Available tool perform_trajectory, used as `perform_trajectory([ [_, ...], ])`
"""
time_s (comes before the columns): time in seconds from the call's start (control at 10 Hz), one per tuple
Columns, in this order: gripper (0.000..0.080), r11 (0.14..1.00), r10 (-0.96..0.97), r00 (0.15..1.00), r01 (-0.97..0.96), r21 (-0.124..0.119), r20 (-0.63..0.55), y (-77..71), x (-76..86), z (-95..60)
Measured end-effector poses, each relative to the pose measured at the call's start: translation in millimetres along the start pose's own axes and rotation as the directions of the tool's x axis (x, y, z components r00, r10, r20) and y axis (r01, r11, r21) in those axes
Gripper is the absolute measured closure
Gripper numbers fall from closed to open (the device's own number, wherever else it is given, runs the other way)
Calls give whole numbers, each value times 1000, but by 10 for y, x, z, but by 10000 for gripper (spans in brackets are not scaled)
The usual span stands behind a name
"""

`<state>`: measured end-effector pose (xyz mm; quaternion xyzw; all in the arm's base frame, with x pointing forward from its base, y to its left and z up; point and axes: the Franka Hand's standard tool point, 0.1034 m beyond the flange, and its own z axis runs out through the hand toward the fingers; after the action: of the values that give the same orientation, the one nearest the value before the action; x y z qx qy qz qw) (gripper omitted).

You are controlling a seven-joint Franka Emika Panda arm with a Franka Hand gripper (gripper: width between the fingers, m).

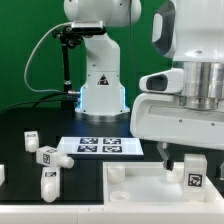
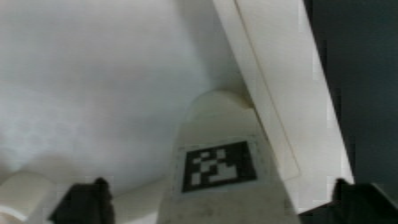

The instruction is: Assemble one leg

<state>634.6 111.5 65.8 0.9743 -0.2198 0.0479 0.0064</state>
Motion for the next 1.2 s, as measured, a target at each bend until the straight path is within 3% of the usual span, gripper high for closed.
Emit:
perform_trajectory([
  [0.1,276,1000,-1,1000,1,-1,0,2,1,1],
  [0.2,462,1000,24,1000,-24,1,1,0,-2,3],
  [0.3,515,993,120,993,-120,3,3,-4,-5,3],
  [0.6,515,946,324,946,-324,3,5,-8,-7,3],
  [0.8,515,788,616,787,-615,-26,38,-36,17,12],
  [1.2,515,266,961,262,-963,-44,85,-81,32,21],
])
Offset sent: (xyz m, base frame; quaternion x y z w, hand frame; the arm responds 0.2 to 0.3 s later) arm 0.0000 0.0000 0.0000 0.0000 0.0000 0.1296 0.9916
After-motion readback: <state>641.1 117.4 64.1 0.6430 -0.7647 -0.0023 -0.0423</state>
